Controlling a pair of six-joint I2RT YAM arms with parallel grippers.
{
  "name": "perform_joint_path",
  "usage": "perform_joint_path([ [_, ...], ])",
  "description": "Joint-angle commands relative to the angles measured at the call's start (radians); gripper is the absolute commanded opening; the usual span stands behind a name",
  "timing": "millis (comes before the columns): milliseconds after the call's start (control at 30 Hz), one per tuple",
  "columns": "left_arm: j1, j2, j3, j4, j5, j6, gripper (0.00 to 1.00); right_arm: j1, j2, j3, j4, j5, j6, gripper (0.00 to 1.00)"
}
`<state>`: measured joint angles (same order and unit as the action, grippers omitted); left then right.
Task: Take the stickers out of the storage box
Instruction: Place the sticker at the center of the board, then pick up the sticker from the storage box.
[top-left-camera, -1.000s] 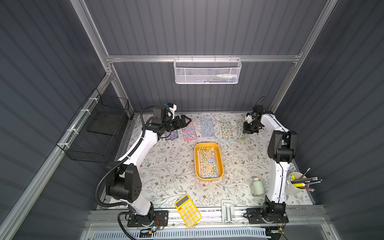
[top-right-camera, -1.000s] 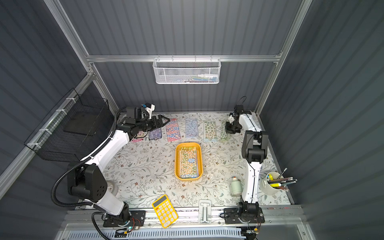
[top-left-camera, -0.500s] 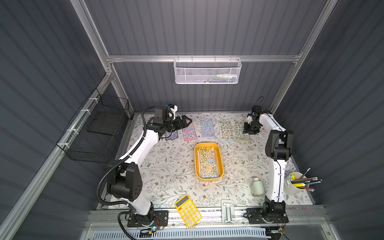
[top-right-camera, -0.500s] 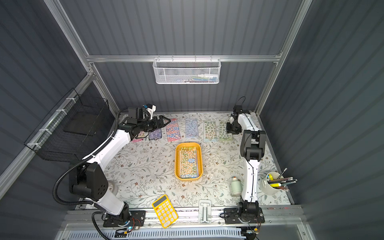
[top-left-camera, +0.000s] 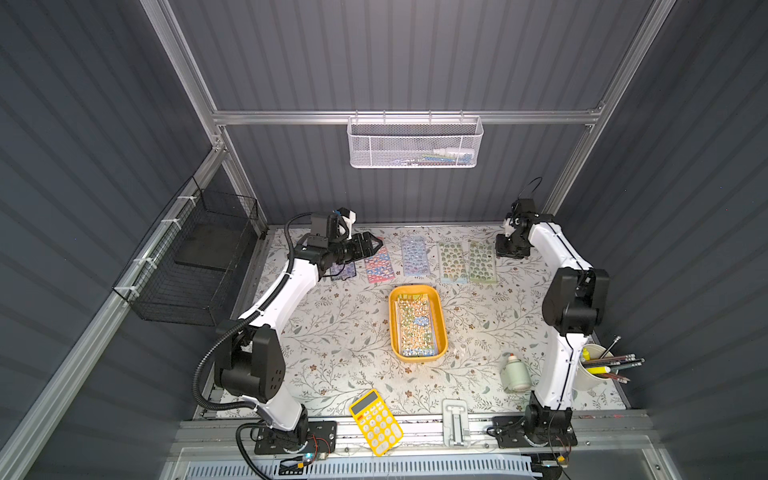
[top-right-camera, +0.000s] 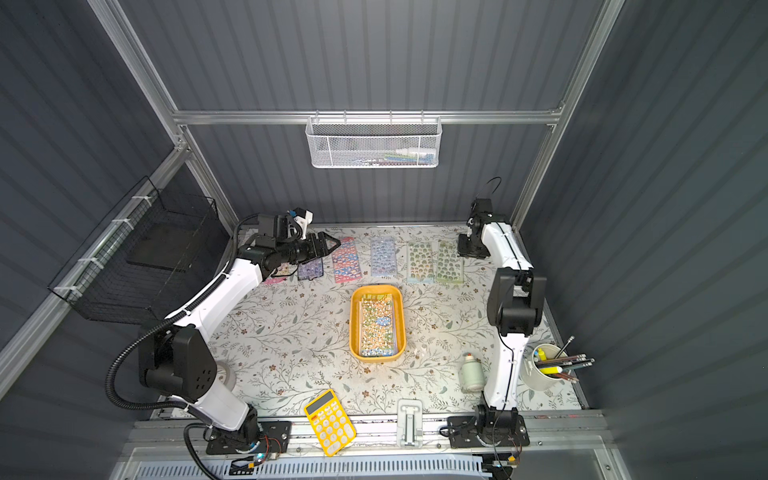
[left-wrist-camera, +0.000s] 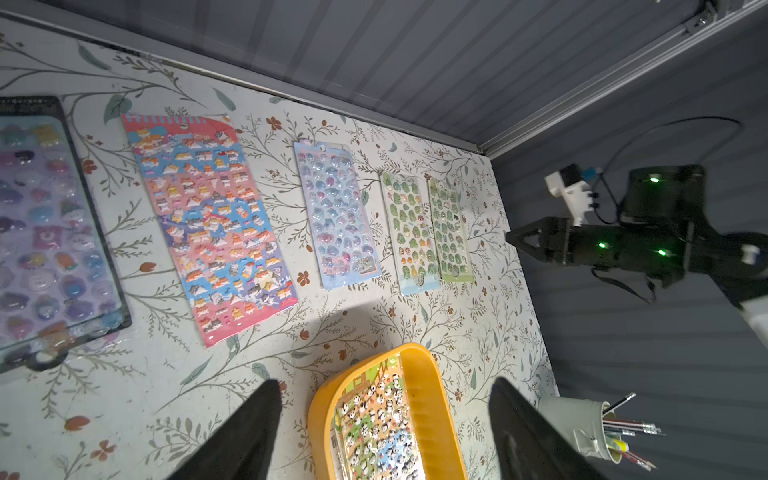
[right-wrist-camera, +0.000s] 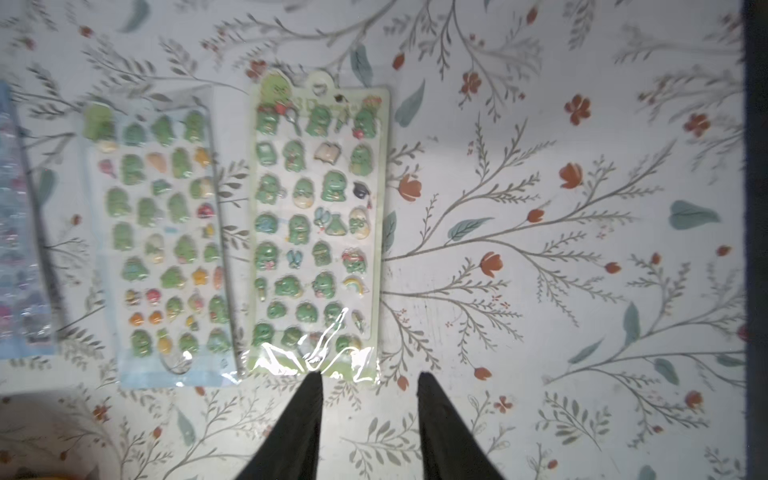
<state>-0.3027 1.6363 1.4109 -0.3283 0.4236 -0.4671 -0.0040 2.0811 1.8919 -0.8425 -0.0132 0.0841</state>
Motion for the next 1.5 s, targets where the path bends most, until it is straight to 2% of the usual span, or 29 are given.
perform_joint_path([
  [0,-0.063,-0.018,0.026,-0.124,-0.086,0.083,0.78,0.103,-0.095,-0.085,0.035,0.012,0.021,0.39],
  [67,-0.118,-0.006,0.033,-0.177,-0.163,0.120,0.78,0.168,-0.156,-0.156,0.062,0.019,0.030,0.39],
  [200,-0.165,0.018,-0.032,-0.199,-0.160,0.115,0.72,0.294,-0.269,-0.293,0.102,0.003,0.076,0.36],
  [367,-0.199,0.039,-0.099,-0.202,-0.202,0.098,0.69,0.414,-0.400,-0.477,0.200,-0.134,0.173,0.33],
  [567,-0.246,0.088,-0.120,-0.198,-0.195,0.079,0.67,0.553,-0.393,-0.577,0.202,-0.138,0.200,0.24],
  [700,-0.249,0.111,-0.139,-0.179,-0.172,0.057,0.67,0.593,-0.358,-0.615,0.223,-0.173,0.210,0.12],
  [1000,-0.254,0.149,-0.169,-0.115,-0.127,-0.002,0.53,0.632,-0.227,-0.605,0.286,-0.227,0.225,0.00],
  [1167,-0.258,0.160,-0.178,-0.111,-0.124,-0.009,0.45,0.634,-0.151,-0.599,0.364,-0.312,0.264,0.00],
  [1200,-0.258,0.164,-0.178,-0.112,-0.124,-0.010,0.44,0.632,-0.138,-0.597,0.379,-0.363,0.274,0.00],
  [1333,-0.258,0.170,-0.172,-0.108,-0.115,-0.018,0.43,0.633,-0.098,-0.615,0.493,-0.480,0.306,0.00],
  [1467,-0.260,0.173,-0.174,-0.099,-0.114,-0.023,0.43,0.632,-0.064,-0.620,0.527,-0.522,0.319,0.00],
])
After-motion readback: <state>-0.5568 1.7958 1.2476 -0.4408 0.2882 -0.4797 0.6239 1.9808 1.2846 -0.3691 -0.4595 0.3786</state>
